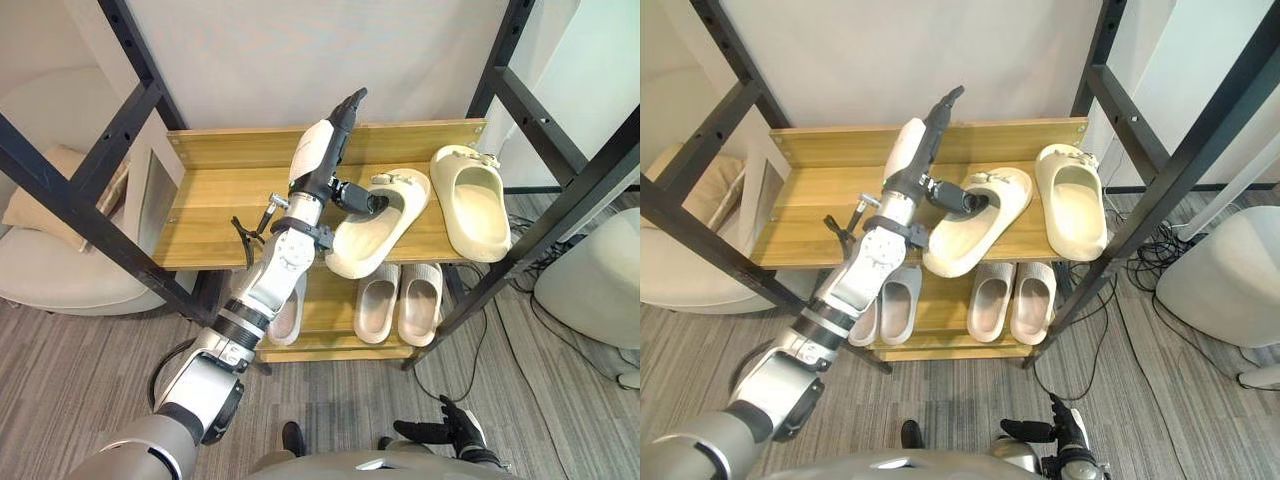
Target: Organize the slippers on the shoe rack
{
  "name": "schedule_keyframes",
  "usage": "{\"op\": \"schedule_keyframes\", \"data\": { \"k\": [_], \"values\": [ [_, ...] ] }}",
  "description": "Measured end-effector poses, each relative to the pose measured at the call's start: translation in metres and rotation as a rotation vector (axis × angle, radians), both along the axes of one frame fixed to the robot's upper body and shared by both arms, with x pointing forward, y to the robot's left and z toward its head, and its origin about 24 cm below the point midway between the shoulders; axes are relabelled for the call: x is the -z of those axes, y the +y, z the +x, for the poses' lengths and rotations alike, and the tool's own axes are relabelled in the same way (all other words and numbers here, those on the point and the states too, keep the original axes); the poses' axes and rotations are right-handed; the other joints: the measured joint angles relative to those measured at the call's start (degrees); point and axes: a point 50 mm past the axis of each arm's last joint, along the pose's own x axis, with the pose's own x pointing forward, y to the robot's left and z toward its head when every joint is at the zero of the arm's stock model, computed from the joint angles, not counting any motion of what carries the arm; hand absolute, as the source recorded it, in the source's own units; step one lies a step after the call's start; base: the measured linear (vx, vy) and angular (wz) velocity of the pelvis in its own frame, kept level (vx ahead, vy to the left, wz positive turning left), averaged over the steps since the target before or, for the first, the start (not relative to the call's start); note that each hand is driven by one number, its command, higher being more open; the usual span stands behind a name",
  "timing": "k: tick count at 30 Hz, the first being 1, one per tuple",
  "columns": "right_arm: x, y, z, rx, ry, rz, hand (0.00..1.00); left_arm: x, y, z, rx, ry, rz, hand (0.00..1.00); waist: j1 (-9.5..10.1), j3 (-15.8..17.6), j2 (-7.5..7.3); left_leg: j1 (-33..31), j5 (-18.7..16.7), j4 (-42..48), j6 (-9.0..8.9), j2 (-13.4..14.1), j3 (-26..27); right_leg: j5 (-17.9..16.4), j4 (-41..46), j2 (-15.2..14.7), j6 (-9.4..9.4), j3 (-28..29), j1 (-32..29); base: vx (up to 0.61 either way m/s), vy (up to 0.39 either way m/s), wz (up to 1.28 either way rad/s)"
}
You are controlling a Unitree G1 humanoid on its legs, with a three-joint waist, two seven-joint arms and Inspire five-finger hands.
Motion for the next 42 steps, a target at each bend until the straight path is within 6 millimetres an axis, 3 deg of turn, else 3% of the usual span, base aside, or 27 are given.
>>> {"op": "schedule_keyframes", "data": {
  "k": [17,34,42],
  "values": [
    [0.0,0.0,0.004,-0.001,-0.007,0.002,1.0,-0.007,-0.001,0.003,-0.002,-0.017,0.004,1.0,-0.45,0.5,0.07,0.2,-0.2,0.0,-0.23,0.1,0.1,0.1,-0.7,0.1,-0.01,0.0,0.5,0.0,0.0,0.0],
    [0.001,-0.001,0.004,-0.006,0.015,-0.005,1.0,0.024,0.008,-0.025,0.031,0.063,-0.082,1.0,0.52,0.9,0.38,0.8,-0.2,0.0,-0.22,-0.1,-0.7,0.1,-0.9,0.1,0.02,-0.8,1.6,0.0,0.001,0.01],
    [0.002,-0.003,0.001,-0.008,0.029,-0.009,1.0,-0.008,0.0,-0.045,0.124,-0.064,-0.171,1.0,1.34,0.8,0.44,0.6,0.0,0.0,-0.08,-0.3,-1.4,0.0,-0.8,-0.1,0.0,-1.3,1.7,-0.01,0.006,0.03]
  ]
}}
